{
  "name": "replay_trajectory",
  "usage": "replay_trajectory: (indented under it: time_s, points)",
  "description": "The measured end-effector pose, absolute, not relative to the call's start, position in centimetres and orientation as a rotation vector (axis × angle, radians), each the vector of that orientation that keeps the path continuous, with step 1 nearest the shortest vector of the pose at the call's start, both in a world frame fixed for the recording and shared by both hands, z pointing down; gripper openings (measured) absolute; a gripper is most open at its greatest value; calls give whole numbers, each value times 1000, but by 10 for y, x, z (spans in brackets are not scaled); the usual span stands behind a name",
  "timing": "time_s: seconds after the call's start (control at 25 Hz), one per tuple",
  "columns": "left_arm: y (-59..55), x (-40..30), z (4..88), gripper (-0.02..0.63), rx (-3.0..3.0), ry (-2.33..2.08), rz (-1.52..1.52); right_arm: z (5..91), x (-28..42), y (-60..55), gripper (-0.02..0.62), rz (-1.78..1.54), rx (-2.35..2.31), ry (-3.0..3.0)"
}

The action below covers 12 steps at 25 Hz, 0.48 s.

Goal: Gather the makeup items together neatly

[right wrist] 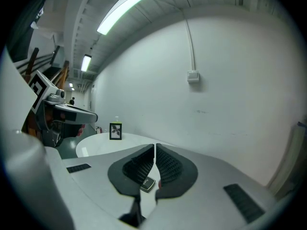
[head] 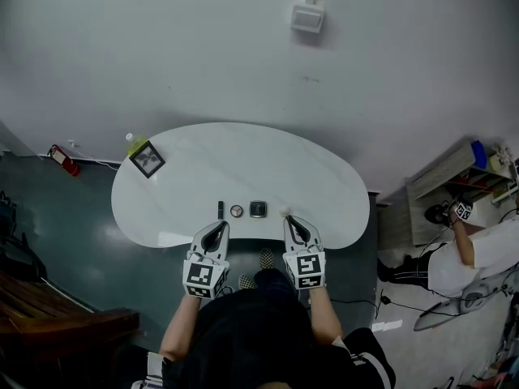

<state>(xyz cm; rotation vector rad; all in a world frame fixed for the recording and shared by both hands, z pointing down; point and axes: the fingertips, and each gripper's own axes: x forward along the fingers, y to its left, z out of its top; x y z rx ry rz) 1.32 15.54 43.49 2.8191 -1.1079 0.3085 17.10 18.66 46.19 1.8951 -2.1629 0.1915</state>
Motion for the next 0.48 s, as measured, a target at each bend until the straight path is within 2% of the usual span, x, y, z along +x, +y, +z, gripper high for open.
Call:
replay_trajectory:
  time_s: [0.48]
  points:
    - [161, 10, 432, 20, 2814, -1128, 311, 464, 171, 193, 37, 191, 1892, -2170]
